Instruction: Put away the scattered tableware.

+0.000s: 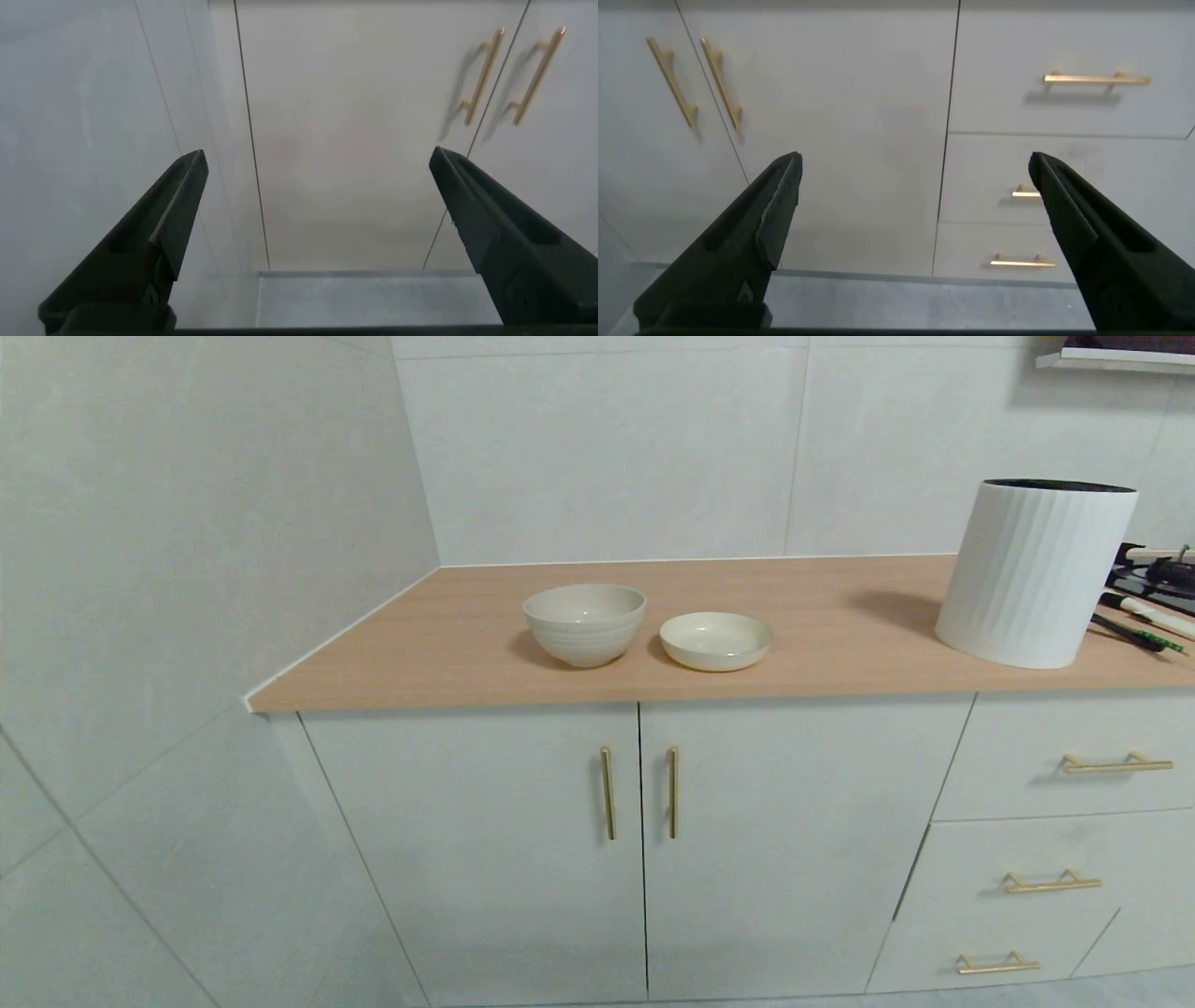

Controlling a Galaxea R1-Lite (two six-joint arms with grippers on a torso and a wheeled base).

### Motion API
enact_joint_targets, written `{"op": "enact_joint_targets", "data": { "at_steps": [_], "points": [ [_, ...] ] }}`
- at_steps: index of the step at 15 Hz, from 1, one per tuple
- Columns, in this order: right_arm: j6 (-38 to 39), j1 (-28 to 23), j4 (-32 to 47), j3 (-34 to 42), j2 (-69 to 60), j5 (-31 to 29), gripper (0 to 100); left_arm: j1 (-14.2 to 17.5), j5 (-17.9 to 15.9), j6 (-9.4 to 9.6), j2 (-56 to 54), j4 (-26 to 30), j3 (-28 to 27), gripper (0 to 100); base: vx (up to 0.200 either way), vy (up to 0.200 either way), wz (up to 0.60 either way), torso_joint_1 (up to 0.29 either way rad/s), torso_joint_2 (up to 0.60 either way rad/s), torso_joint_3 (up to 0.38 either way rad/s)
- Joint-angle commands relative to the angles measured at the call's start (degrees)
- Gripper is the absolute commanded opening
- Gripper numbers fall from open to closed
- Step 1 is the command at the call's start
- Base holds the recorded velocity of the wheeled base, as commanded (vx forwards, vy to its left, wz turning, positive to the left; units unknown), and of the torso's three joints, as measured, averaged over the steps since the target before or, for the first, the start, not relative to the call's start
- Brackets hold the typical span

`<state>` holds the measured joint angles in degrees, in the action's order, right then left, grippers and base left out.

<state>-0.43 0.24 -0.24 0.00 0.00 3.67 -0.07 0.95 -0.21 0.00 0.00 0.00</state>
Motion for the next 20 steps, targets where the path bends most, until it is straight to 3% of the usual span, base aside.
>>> {"op": "enact_joint_targets", "data": {
  "at_steps": [1, 8, 16, 20],
  "points": [
    [-0.01, 0.02, -0.02, 0.00, 0.00, 0.02, 100, -0.01, 0.02, -0.06, 0.09, 0.00, 0.00, 100, 0.000, 0.000, 0.00, -0.149, 0.47, 0.290],
    [-0.01, 0.02, -0.02, 0.00, 0.00, 0.02, 100, -0.01, 0.02, -0.06, 0.09, 0.00, 0.00, 100, 0.000, 0.000, 0.00, -0.104, 0.41, 0.291],
    [-0.01, 0.02, -0.02, 0.00, 0.00, 0.02, 100, -0.01, 0.02, 0.03, 0.09, 0.00, 0.00, 100, 0.000, 0.000, 0.00, -0.008, 0.02, 0.015],
    [-0.01, 0.02, -0.02, 0.00, 0.00, 0.02, 100, -0.01, 0.02, 0.03, 0.09, 0.00, 0.00, 100, 0.100, 0.000, 0.00, 0.002, 0.00, 0.001]
  ]
}}
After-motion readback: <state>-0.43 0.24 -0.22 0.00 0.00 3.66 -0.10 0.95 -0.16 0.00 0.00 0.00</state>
